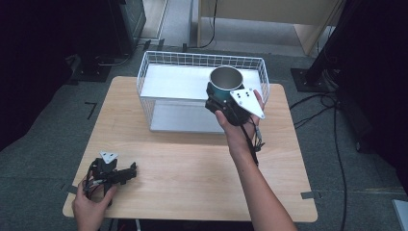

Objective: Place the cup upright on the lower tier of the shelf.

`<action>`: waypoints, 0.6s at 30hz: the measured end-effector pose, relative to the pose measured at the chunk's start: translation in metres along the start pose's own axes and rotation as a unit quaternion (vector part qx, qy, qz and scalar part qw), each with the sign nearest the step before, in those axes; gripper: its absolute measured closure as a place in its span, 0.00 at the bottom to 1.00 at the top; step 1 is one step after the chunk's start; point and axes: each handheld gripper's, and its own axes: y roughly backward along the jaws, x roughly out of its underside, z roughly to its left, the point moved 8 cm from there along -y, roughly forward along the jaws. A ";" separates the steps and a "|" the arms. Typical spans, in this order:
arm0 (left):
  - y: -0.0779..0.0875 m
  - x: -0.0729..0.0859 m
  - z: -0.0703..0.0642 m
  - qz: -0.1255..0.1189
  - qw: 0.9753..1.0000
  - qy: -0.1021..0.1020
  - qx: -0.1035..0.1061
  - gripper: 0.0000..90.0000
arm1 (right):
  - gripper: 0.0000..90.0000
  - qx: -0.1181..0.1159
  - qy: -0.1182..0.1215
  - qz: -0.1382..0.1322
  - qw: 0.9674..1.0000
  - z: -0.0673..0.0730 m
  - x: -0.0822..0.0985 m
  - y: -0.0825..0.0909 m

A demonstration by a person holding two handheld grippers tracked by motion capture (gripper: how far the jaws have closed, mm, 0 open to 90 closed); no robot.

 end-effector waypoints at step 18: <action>0.000 0.000 0.000 0.001 1.000 -0.001 0.000 0.00 | 0.16 0.023 0.000 0.015 1.000 -0.008 0.000 -0.046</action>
